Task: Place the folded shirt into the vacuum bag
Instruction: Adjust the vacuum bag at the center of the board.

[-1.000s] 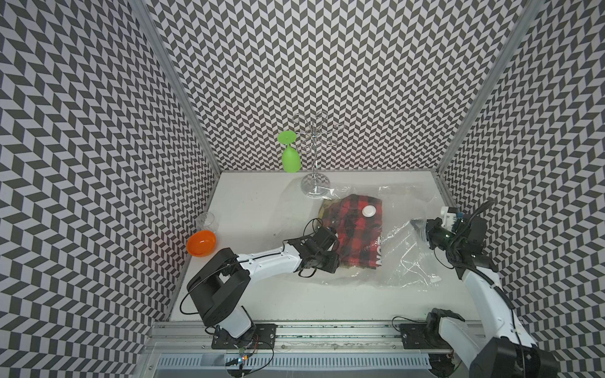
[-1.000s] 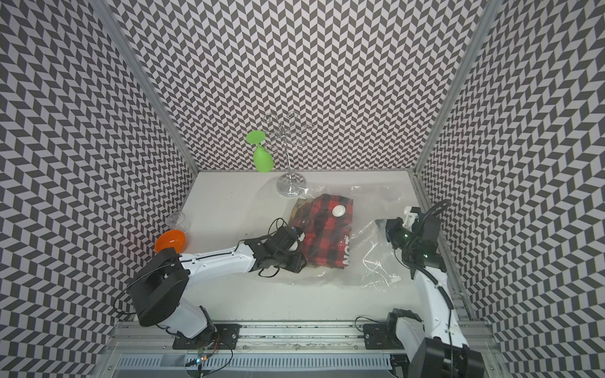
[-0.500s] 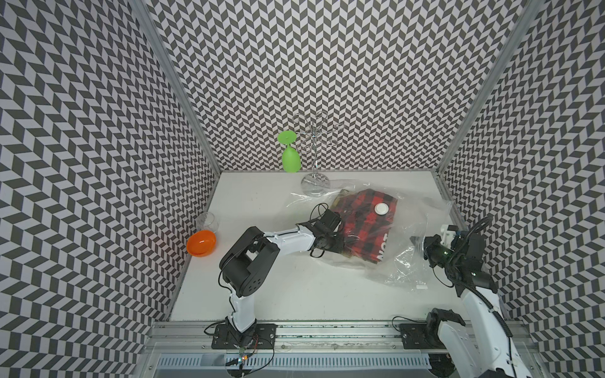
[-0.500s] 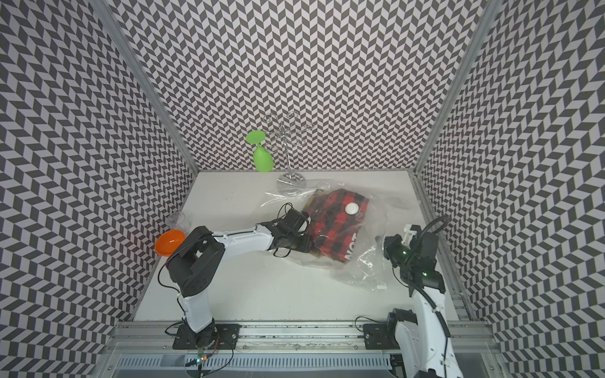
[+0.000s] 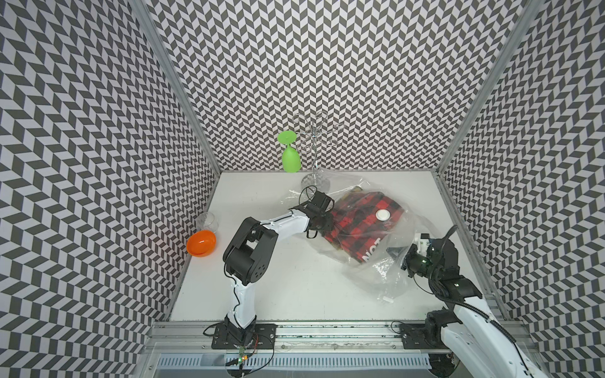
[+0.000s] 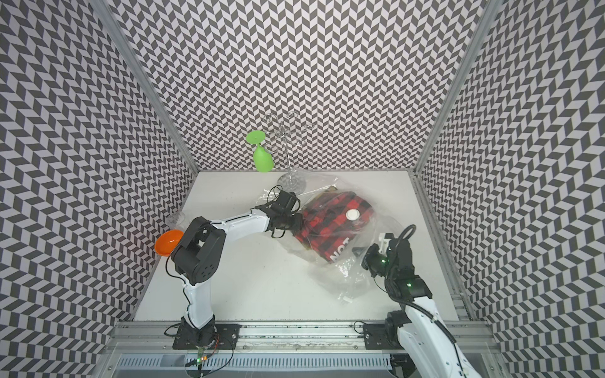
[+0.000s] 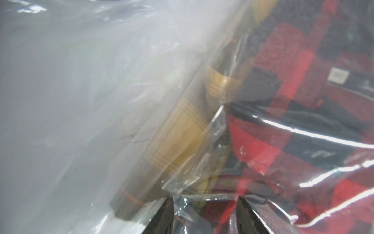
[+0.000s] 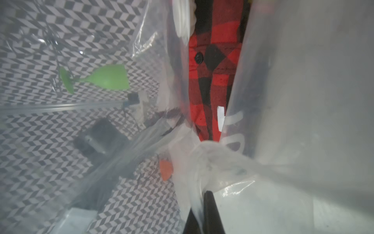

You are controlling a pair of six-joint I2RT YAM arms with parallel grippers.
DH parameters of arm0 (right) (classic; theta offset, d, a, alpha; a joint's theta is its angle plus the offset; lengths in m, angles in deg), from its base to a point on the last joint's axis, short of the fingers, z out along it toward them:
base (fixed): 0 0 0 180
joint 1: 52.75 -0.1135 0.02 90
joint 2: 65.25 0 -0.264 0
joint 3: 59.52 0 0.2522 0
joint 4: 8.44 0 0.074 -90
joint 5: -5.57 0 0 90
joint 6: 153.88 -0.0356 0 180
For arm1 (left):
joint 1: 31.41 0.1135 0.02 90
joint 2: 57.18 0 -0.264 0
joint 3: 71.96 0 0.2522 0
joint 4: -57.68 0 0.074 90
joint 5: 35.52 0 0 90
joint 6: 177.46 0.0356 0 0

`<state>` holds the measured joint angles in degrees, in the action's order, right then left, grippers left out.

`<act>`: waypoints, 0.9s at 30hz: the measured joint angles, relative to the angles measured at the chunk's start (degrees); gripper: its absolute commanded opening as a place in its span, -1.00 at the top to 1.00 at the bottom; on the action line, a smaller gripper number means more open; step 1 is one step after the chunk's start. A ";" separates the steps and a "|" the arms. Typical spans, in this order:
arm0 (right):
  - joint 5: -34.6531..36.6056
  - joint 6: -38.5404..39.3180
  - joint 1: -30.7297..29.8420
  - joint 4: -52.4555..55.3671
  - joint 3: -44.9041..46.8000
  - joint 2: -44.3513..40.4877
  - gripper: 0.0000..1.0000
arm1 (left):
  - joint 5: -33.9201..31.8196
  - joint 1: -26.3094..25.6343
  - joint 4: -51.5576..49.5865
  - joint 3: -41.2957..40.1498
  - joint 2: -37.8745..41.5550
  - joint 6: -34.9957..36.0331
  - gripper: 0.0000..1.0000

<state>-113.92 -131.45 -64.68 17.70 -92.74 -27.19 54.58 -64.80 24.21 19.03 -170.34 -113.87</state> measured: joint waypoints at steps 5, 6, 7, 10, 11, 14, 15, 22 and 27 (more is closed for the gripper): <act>4.70 -7.17 -6.08 -2.93 0.90 -0.24 1.00 | -0.13 1.95 -1.36 -1.73 2.69 -0.02 -0.02; 5.27 -8.15 -6.32 -3.41 0.87 -0.24 1.00 | 0.22 1.92 -1.57 -3.26 4.87 0.00 -0.02; 5.77 -9.07 -6.38 -3.76 0.74 -0.24 0.99 | 0.70 1.73 -1.97 -4.96 7.67 0.02 -0.02; 6.73 -11.28 -6.40 -3.91 -0.20 -0.24 0.99 | 2.64 0.87 -2.86 -9.38 17.25 0.46 -0.02; 6.97 -11.89 -6.40 -3.93 -0.52 -0.28 0.99 | 3.17 0.50 -3.08 -10.43 20.33 0.85 -0.02; 7.82 -13.90 -6.43 -3.96 -1.42 -0.85 0.98 | 3.48 -2.08 -3.06 -13.53 29.99 2.93 -0.04; 8.22 -14.29 -6.43 -3.98 -1.77 -0.92 0.97 | 2.97 -4.20 -3.04 -14.69 33.51 4.20 -0.06; 9.20 -15.74 -6.45 -7.30 -5.20 3.76 0.95 | -4.52 -28.24 -1.40 -20.15 49.48 16.70 -0.25; 9.11 -16.90 -6.49 -11.78 -7.23 9.60 0.95 | -14.51 -44.65 -1.40 -23.23 52.57 25.62 -0.40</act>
<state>-104.81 -148.34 -71.17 5.92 -99.98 -17.59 40.07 -109.45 22.81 -4.20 -117.78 -88.25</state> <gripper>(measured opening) 0.048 0.689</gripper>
